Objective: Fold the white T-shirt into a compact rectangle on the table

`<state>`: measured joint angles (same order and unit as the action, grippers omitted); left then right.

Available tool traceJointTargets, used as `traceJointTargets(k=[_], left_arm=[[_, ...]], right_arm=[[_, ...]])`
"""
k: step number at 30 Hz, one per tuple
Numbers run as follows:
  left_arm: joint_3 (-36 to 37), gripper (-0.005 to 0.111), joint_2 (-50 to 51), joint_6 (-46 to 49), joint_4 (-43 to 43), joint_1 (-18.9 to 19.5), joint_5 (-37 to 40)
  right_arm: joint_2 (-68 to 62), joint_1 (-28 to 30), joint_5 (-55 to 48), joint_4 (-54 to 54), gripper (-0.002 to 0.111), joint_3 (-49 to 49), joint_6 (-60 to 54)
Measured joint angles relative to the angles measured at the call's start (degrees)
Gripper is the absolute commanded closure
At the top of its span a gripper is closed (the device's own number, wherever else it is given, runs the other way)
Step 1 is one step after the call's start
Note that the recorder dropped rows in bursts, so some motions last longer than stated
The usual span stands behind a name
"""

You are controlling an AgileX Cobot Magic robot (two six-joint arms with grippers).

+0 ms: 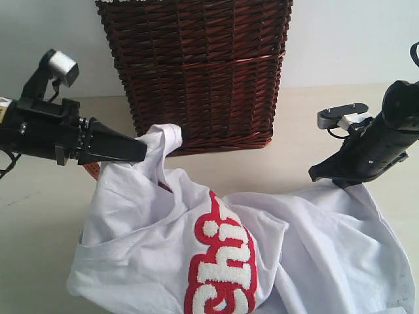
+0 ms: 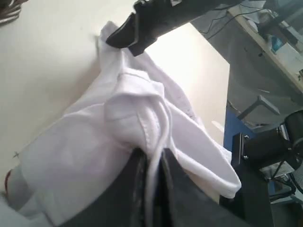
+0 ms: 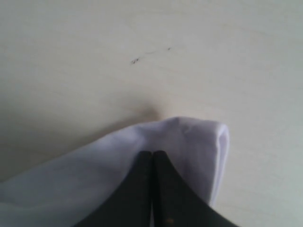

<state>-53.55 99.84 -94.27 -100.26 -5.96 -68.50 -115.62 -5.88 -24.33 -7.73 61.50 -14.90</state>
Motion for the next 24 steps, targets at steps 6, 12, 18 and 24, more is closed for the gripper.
traceJointTargets(k=[6, 12, 18, 24], left_arm=[[2.5, 0.107, -3.6, 0.2, 0.0, -1.6, -0.7], [4.9, 0.099, -5.3, -1.4, -0.5, -7.1, -0.6], [4.9, 0.093, -15.0, -2.0, -0.5, -11.4, -0.7], [9.3, 0.090, -24.0, -3.2, -0.2, -12.9, -0.8]], right_arm=[[0.0, 0.0, 0.0, -0.1, 0.108, 0.0, -0.5], [0.0, 0.0, 0.0, -0.4, 0.108, 0.0, -0.7], [0.0, 0.0, 0.1, -0.4, 0.108, 0.0, -0.8], [0.0, 0.0, 0.1, -0.5, 0.108, 0.0, -0.8]])
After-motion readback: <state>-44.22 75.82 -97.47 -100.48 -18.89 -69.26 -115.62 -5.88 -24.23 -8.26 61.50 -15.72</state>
